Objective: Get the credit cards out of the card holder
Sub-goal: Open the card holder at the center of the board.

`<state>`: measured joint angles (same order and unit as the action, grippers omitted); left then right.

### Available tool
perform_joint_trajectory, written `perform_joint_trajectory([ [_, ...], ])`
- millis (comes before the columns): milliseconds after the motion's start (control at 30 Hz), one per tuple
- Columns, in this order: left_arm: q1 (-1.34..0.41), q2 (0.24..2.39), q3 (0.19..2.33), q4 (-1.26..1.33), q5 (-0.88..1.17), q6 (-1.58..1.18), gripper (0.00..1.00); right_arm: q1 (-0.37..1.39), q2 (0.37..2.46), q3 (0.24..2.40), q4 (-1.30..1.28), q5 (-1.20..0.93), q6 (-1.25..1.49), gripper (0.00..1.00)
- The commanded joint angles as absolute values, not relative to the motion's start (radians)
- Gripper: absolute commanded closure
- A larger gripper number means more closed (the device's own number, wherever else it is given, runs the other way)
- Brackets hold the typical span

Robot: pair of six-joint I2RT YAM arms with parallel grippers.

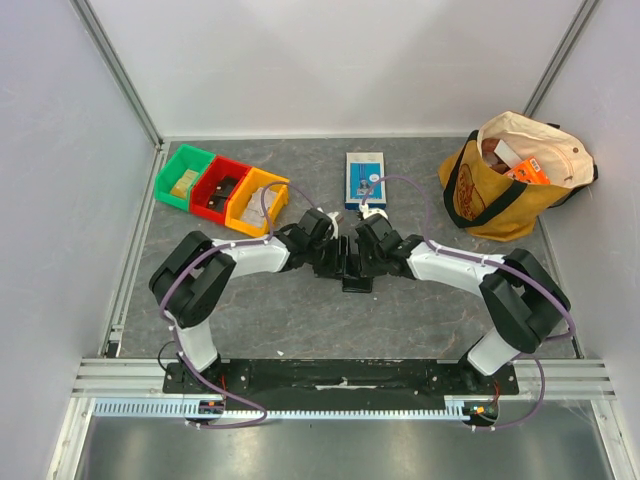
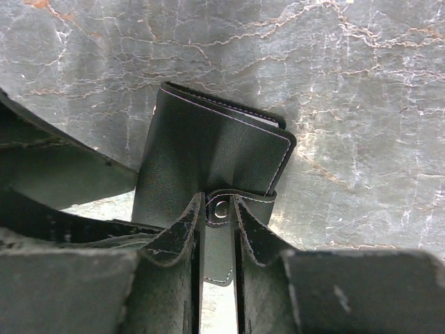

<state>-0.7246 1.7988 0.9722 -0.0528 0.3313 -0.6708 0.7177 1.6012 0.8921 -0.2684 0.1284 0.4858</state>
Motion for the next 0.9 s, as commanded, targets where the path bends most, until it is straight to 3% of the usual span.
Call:
perform_joint_trajectory([
  [0,-0.745,1.847,1.006,-0.058,0.281,-0.696,0.42,0.723,1.614,0.844,-0.272,0.054,0.492,0.90],
  [33,-0.747,1.848,1.003,-0.058,0.275,-0.698,0.45,0.723,1.611,0.842,-0.267,0.051,0.492,0.91],
  [100,-0.749,1.844,0.989,-0.055,0.256,-0.698,0.66,0.723,1.605,0.836,-0.267,0.048,0.495,0.91],
  [233,-0.746,1.806,0.933,-0.055,0.175,-0.715,0.96,0.721,1.566,0.830,-0.265,0.049,0.495,0.95],
  [367,-0.747,1.770,0.888,-0.052,0.146,-0.730,0.98,0.715,1.526,0.825,-0.264,0.048,0.494,1.00],
  [867,-0.729,1.517,0.744,0.095,0.227,-0.793,0.98,0.660,1.310,0.750,-0.201,-0.038,0.486,1.00],
])
